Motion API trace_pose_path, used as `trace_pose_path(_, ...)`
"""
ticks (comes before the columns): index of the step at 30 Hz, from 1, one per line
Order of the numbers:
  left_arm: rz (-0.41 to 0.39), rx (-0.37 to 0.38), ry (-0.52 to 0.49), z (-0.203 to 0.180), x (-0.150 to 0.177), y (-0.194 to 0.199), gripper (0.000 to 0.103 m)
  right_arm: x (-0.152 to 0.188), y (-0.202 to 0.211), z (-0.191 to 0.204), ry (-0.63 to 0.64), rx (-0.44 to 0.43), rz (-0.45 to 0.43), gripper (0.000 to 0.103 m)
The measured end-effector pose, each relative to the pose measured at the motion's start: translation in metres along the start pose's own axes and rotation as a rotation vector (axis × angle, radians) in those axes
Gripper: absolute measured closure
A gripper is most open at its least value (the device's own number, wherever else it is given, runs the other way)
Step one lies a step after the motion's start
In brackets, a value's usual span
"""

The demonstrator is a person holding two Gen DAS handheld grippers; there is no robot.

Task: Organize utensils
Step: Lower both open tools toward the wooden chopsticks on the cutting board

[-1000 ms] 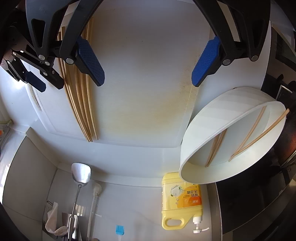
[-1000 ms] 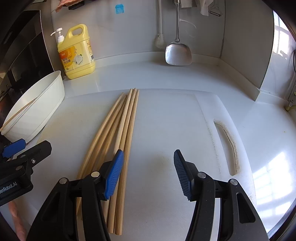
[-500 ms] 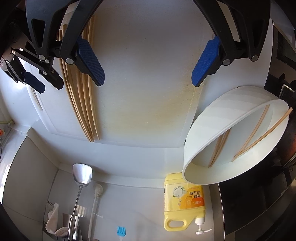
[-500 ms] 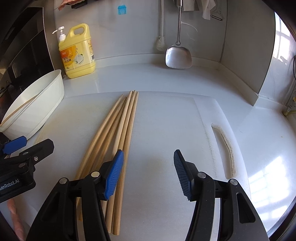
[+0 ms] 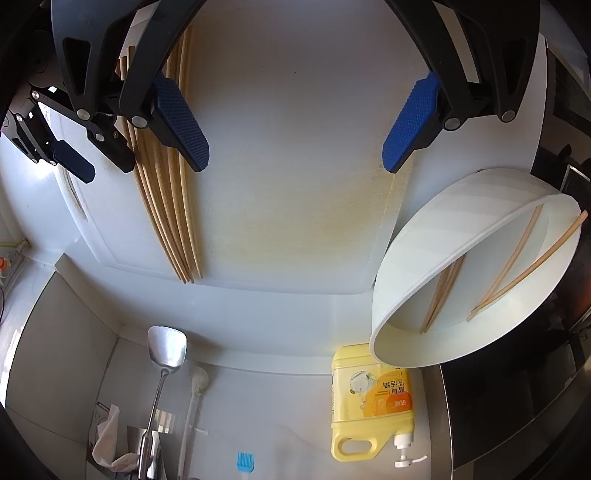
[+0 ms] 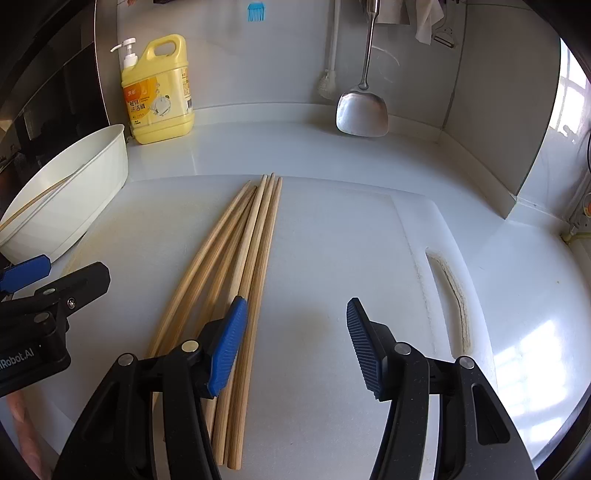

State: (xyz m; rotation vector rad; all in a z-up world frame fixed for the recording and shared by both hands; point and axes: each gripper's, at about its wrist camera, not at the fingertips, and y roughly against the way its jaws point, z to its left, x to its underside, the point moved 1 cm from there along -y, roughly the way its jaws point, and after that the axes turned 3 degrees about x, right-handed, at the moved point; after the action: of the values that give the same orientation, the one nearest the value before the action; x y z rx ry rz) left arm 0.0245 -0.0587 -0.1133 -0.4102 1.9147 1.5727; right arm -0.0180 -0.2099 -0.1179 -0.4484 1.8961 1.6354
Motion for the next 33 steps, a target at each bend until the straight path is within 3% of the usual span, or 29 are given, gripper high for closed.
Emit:
trace_pose_path(10,0.007,0.016,-0.019,-0.011,0.000,-0.006,0.010,-0.001,-0.007,0.004,0.046,-0.003,0.009,0.050)
trace_pose_path(14,0.009,0.022,-0.029,-0.017,0.000,-0.010,0.010,-0.002,-0.010,-0.008,0.006,-0.021,0.013,0.055)
trace_pose_path(33,0.065,0.040,-0.069,-0.041,0.000,-0.039,0.010,-0.005,-0.015,-0.038,-0.051,-0.040,0.024,0.055)
